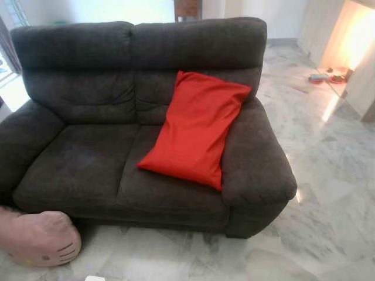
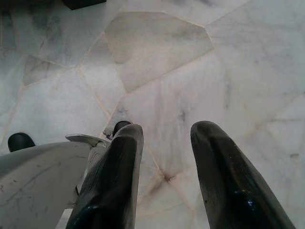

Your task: Move the pillow to the sofa from floor

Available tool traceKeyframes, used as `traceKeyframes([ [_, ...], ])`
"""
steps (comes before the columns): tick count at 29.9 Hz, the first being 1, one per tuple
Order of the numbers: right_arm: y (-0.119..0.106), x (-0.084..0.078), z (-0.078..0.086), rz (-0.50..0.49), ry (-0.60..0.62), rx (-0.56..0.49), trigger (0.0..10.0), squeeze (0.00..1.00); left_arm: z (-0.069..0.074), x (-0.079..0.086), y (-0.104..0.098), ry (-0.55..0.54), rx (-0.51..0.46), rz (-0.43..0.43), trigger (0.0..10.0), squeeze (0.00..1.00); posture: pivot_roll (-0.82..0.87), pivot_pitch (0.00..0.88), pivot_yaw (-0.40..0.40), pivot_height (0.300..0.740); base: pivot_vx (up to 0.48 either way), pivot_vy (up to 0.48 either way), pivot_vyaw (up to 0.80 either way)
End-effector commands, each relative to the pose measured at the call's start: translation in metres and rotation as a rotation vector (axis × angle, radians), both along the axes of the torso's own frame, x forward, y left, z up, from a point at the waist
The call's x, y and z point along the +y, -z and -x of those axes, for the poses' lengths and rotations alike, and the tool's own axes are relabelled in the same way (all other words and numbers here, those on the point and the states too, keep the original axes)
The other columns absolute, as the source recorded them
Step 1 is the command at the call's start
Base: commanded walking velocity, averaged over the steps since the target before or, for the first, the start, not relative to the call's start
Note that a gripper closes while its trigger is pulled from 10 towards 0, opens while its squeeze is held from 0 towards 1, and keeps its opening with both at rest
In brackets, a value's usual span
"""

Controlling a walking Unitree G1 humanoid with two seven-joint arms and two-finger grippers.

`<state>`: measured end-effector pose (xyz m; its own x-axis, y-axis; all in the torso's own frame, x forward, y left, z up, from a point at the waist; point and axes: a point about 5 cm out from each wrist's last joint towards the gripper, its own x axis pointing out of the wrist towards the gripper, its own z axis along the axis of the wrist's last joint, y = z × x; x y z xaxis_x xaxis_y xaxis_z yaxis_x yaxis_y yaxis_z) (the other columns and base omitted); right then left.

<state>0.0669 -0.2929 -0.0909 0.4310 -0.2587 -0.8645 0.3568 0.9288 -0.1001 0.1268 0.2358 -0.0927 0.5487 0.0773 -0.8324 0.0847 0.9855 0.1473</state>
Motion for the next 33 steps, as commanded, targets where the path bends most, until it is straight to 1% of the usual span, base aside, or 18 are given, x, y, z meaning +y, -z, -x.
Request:
traceKeyframes([
  [1,0.0001,0.0019,-0.0015,-0.004,0.003,-0.016,10.0,0.0,0.001,0.0068,-0.0017,-0.006,-0.006,-0.006,10.0,0.0,-0.05,0.0,0.055,0.74,0.0,0.364,0.0],
  [11,0.0,0.0021,-0.001,-0.007,0.001,-0.022,10.0,0.0,0.0032,0.0085,-0.0016,-0.009,-0.001,-0.006,10.0,0.0,-0.05,0.0,0.059,0.74,0.0,0.37,0.0],
  [33,-0.0016,0.0006,-0.0059,-0.008,-0.005,-0.037,10.0,0.0,-0.0008,0.0073,-0.0023,-0.038,-0.013,0.005,10.0,0.0,-0.05,0.03,0.048,0.74,0.0,0.366,0.0],
])
